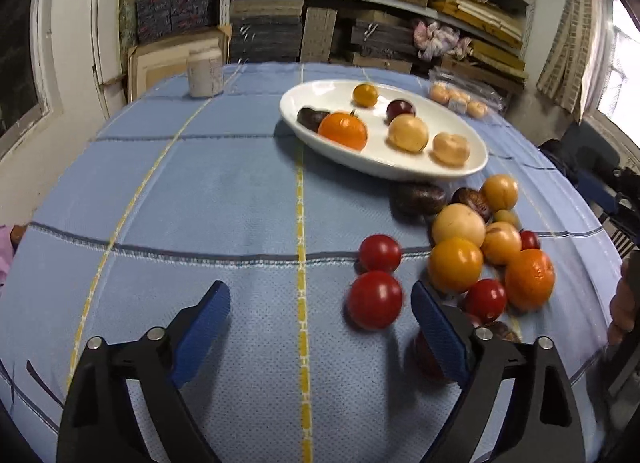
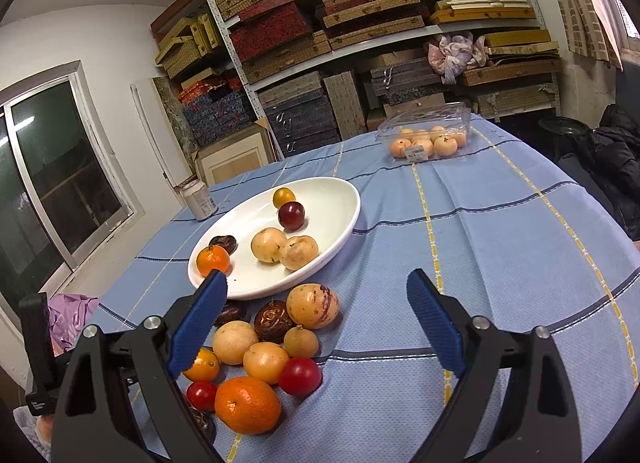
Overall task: Organize fruits
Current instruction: 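Move the left tool to a red tomato and close around it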
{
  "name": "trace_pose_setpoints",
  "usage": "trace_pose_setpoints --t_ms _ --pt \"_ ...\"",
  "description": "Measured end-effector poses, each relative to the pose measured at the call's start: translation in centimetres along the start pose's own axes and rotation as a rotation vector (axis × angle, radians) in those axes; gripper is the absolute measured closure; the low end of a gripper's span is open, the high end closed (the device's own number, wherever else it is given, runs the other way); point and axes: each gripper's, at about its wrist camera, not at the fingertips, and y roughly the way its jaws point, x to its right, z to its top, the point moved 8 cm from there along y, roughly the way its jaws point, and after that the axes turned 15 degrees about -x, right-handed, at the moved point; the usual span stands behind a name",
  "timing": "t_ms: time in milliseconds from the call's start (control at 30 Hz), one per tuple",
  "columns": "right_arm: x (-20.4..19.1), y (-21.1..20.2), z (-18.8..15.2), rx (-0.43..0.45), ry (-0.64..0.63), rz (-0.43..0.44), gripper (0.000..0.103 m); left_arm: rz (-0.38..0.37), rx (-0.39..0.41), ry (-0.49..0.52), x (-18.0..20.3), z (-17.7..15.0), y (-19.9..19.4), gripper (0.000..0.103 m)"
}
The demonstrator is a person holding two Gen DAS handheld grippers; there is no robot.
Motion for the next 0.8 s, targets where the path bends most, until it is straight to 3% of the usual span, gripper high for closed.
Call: trace_pose_setpoints --t_ms 133,267,367,433,600,800 --pt "0.0 -0.1 0.0 0.001 0.000 0.001 0.014 -0.006 -0.015 0.027 0.4 0.0 0.4 0.015" --pt "0.0 -0.1 0.0 0.000 0.002 0.001 0.014 -0.046 -0.032 0.061 1.2 -0.1 0.8 0.032" --pt "-0.1 -0.1 0.0 0.001 0.002 0.002 0.014 -0.077 -0.056 0.005 0.0 0.0 1.3 0.055" --pt "-0.1 -0.1 0.0 0.001 0.001 0.003 0.014 -0.093 -0.054 -0.008 -0.2 0.0 1.3 0.056" --pt "-0.3 0.2 -0.1 -0.001 -0.007 0.003 0.014 -0.046 -0.060 0.062 1.3 0.0 1.6 0.056" --pt "-0.4 0.2 -0.2 -0.003 -0.010 0.005 0.014 -0.054 -0.058 0.054 1.3 0.1 1.6 0.056"
